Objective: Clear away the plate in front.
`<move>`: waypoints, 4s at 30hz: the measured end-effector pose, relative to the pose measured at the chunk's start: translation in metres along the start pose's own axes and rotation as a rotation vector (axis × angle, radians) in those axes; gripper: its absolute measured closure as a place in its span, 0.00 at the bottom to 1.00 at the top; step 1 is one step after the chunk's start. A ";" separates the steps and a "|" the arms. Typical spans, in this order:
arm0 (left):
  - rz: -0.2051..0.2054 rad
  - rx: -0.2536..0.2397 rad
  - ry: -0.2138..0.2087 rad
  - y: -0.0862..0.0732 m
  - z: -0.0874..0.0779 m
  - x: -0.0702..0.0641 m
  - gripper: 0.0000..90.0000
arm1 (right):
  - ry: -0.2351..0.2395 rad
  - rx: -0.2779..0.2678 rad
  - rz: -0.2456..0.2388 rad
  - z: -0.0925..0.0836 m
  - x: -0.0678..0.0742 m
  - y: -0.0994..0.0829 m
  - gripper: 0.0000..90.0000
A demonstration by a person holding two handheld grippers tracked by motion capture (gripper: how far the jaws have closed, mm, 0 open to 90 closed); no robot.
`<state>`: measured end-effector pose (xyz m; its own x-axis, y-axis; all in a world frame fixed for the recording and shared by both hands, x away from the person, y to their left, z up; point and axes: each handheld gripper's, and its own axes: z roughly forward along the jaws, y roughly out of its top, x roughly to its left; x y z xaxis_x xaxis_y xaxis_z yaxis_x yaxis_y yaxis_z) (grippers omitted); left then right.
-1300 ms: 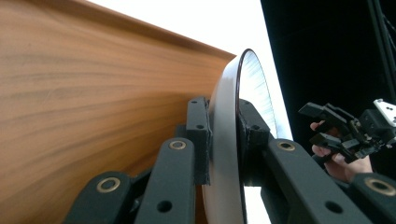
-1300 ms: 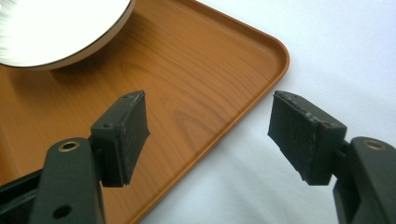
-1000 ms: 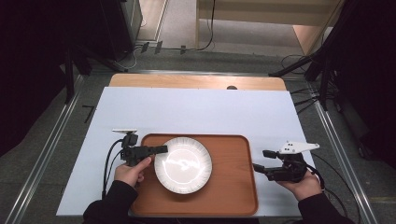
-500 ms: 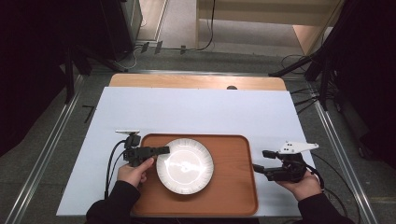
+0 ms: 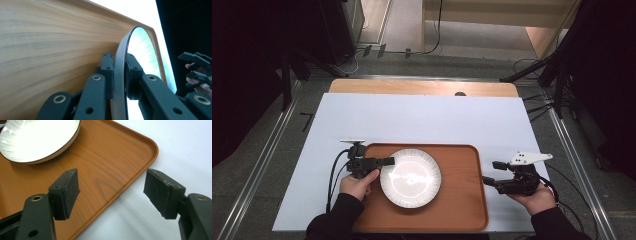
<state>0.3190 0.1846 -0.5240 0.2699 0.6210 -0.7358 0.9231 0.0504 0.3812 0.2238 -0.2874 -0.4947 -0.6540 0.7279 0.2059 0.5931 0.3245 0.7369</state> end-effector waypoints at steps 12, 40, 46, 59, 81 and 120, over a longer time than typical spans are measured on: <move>0.065 0.043 0.040 -0.003 0.014 -0.007 0.91 | 0.004 0.006 0.001 0.001 0.000 0.000 0.32; 0.240 0.125 0.132 0.000 0.019 -0.024 0.81 | 0.006 0.013 -0.007 0.002 0.000 -0.001 0.32; 0.311 0.158 0.166 -0.001 0.019 -0.034 0.71 | 0.009 0.013 -0.005 0.002 0.000 0.000 0.32; 0.358 0.212 0.154 0.000 0.013 -0.042 0.50 | 0.011 0.023 -0.004 0.002 0.000 -0.001 0.32; 0.433 0.267 0.126 0.009 -0.024 -0.041 0.34 | 0.012 0.035 -0.008 0.003 0.002 -0.002 0.32; 0.565 0.215 0.376 -0.007 -0.111 -0.006 0.31 | 0.006 0.021 0.002 -0.002 0.000 -0.004 0.31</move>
<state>0.2804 0.2669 -0.4601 0.6462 0.7363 -0.2008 0.7139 -0.4901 0.5002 0.2202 -0.2900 -0.4965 -0.6559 0.7247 0.2110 0.6039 0.3361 0.7228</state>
